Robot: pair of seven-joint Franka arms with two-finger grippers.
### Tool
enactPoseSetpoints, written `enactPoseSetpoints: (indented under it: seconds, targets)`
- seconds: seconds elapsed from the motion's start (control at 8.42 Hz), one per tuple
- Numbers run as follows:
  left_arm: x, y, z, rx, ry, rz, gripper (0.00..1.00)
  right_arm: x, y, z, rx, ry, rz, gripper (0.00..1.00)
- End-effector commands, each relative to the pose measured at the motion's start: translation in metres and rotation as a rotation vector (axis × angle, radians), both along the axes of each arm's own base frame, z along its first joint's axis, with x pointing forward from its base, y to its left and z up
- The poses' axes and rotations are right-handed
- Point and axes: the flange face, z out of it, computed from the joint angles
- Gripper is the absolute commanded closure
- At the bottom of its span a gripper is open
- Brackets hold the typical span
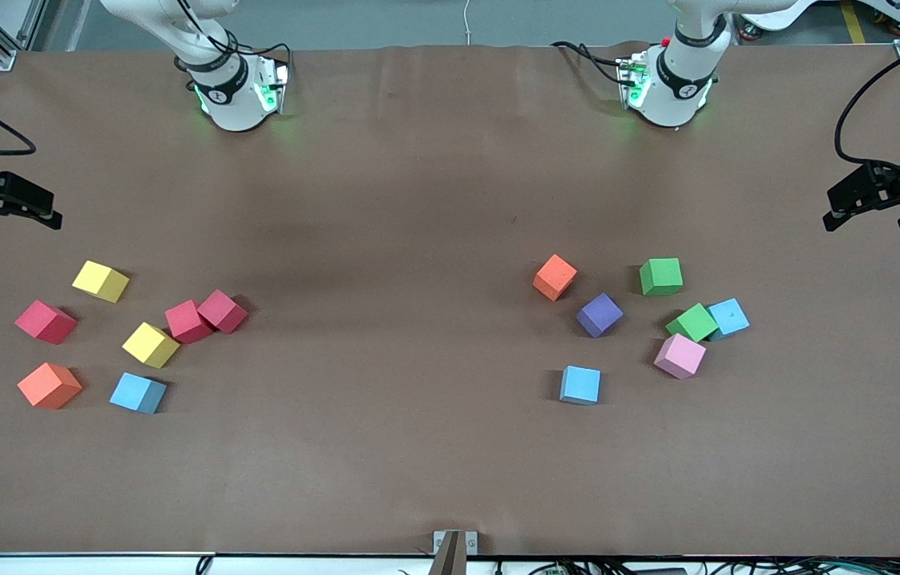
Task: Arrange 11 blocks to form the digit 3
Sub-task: 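Reach both grippers down to the pink cubes on each side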
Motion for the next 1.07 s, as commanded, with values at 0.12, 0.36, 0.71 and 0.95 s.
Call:
enactPoseSetpoints:
  seconds: [0.12, 0.36, 0.71, 0.95]
  targets:
    - [0.036, -0.005, -0.078, 0.0, 0.142, -0.029, 0.0, -0.004, 0.0, -0.055, 0.01, 0.083, -0.016, 0.01]
    - [0.071, -0.026, -0.154, 0.006, 0.178, -0.073, 0.0, 0.002, 0.002, -0.113, 0.002, 0.057, -0.116, 0.01]
    - [0.11, -0.057, -0.287, 0.004, 0.175, -0.254, 0.0, -0.005, 0.012, -0.193, 0.069, 0.03, -0.384, 0.01]
    - [0.116, -0.055, -0.352, 0.095, 0.113, -0.353, 0.0, -0.033, 0.01, -0.267, 0.066, 0.043, -0.432, 0.03]
